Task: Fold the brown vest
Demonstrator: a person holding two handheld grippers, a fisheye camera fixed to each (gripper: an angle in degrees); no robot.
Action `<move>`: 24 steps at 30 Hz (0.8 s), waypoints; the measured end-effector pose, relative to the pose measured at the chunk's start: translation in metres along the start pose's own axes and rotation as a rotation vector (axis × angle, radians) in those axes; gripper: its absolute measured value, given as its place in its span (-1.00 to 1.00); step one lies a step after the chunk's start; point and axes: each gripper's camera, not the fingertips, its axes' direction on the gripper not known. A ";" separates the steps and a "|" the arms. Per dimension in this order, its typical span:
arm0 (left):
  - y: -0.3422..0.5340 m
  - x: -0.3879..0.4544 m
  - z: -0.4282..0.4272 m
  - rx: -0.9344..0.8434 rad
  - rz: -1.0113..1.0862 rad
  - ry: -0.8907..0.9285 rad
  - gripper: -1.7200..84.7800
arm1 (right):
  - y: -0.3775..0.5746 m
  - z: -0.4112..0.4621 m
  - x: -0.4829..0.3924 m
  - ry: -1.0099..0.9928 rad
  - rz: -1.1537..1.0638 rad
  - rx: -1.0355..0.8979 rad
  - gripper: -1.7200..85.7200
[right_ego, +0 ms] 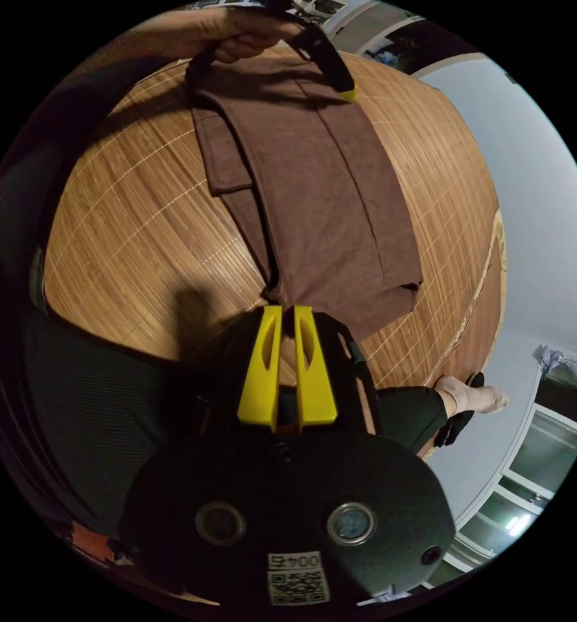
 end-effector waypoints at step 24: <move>-0.051 -0.022 0.027 0.007 -0.023 0.043 -0.79 | 0.185 0.161 0.363 -1.305 1.047 0.645 -0.69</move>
